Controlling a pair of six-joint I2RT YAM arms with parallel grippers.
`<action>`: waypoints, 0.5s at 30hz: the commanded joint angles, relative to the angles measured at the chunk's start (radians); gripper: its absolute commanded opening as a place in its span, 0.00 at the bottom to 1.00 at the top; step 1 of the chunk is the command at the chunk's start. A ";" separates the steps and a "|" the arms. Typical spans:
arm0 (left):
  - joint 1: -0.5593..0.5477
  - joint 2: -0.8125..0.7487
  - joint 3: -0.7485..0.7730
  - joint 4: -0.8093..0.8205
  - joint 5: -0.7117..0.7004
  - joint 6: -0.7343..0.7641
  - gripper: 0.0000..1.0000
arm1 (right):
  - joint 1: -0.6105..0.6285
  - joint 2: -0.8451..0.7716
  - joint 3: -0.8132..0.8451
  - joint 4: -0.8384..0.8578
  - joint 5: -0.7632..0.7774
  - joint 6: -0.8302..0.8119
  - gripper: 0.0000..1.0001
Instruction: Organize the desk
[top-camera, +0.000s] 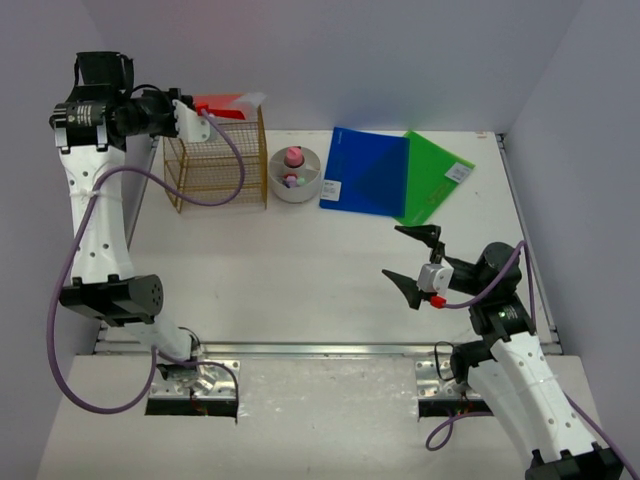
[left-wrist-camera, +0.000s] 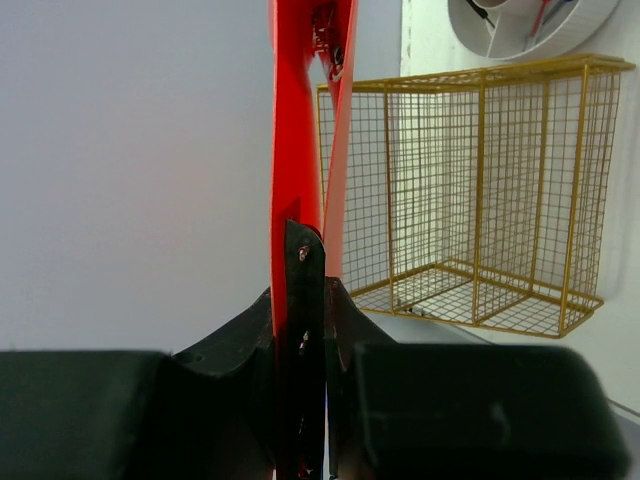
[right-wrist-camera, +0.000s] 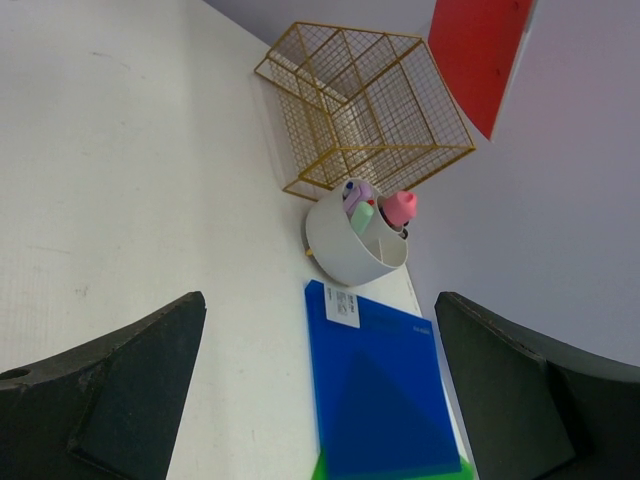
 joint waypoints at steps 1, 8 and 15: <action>0.011 -0.068 -0.016 -0.016 0.025 0.084 0.00 | 0.004 -0.002 0.005 0.003 0.010 -0.007 0.99; 0.024 -0.049 -0.032 0.021 -0.016 0.066 0.00 | 0.004 0.001 0.012 -0.004 0.009 -0.008 0.99; 0.034 -0.013 -0.037 0.066 -0.066 0.058 0.00 | 0.003 0.003 0.007 -0.009 0.008 -0.014 0.99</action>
